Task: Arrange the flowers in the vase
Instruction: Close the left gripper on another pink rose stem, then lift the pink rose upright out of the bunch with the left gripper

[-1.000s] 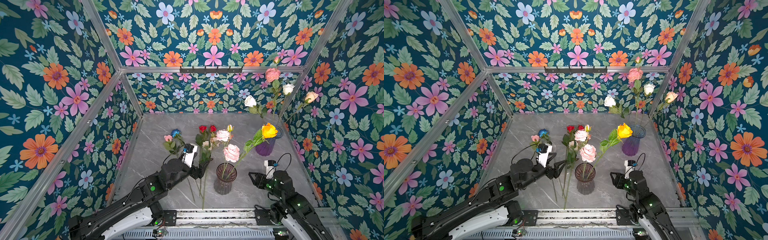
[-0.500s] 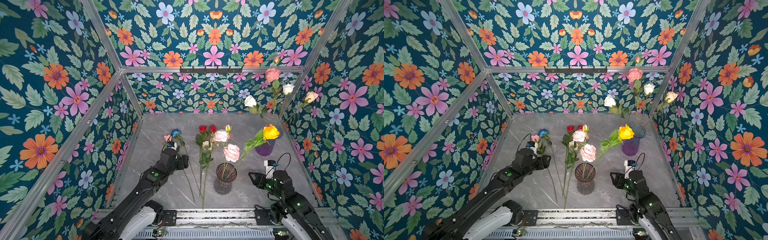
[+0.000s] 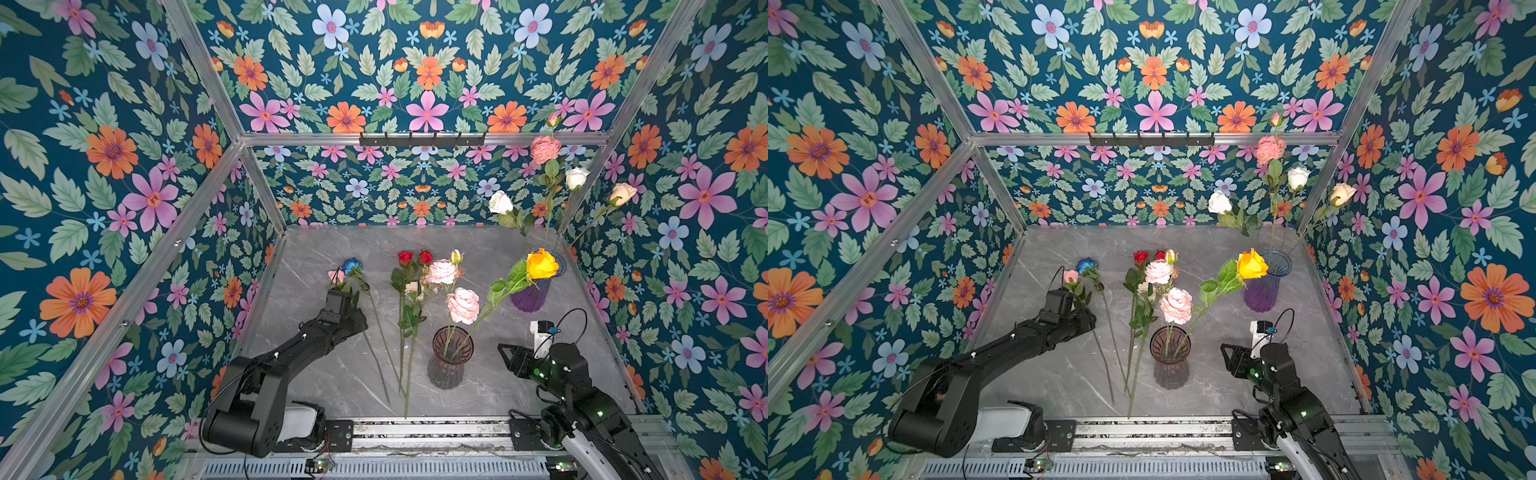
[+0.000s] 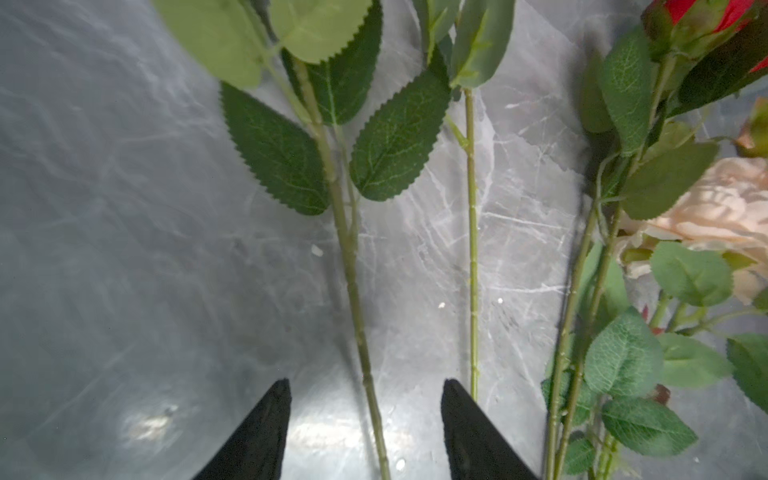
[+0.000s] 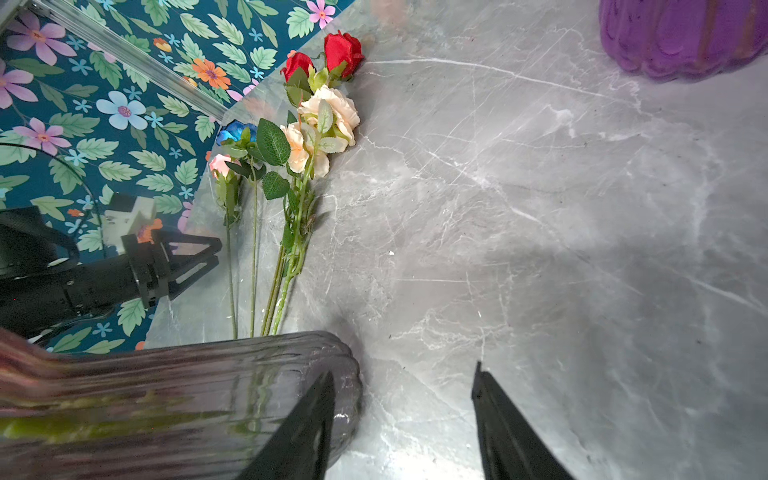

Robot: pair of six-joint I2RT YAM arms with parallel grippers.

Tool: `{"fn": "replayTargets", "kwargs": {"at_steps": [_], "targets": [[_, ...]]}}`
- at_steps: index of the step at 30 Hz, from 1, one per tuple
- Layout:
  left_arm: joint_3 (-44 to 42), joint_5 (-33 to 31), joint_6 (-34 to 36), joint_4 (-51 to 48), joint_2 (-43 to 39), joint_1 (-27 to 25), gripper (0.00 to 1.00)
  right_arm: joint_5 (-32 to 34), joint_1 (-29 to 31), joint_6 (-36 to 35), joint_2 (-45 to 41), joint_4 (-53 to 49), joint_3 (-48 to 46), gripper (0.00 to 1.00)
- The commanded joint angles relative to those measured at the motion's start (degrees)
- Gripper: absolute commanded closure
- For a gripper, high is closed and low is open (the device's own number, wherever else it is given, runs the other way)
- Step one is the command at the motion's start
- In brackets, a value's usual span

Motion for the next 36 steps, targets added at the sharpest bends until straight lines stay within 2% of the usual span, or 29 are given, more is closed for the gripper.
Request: {"fn": "replayTargets", "kwargs": {"at_steps": [1,9,14,20,29,33,36], "targets": [[0.6,1.2,0.9,3.8,2.5,0.2,0.45,0.1,0.1,0.0,-0.6,-0.6,-0.2,0.45],[-0.1,2.0,0.6,6.5,4.8,0.2,0.66,0.2,0.1,0.0,-0.8,-0.7,-0.2,0.45],[-1.5,3.0,0.2,7.9,3.9,0.2,0.83,0.2,0.0,0.0,-0.8,-0.7,-0.2,0.45],[-2.2,4.5,-1.4,8.4,-0.9,0.3,0.97,0.2,0.0,0.1,-0.8,-0.7,-0.2,0.45],[-0.7,5.5,-3.9,6.1,-20.6,0.3,1.00,0.6,0.1,0.2,-0.7,-0.9,-0.2,0.45],[0.4,7.7,-5.6,6.5,-27.2,0.3,1.00,0.6,0.0,0.2,-0.7,-0.8,-0.2,0.45],[1.2,11.7,-8.0,8.7,-29.9,0.3,1.00,0.7,0.0,0.2,-0.7,-0.9,-0.2,0.45]]}}
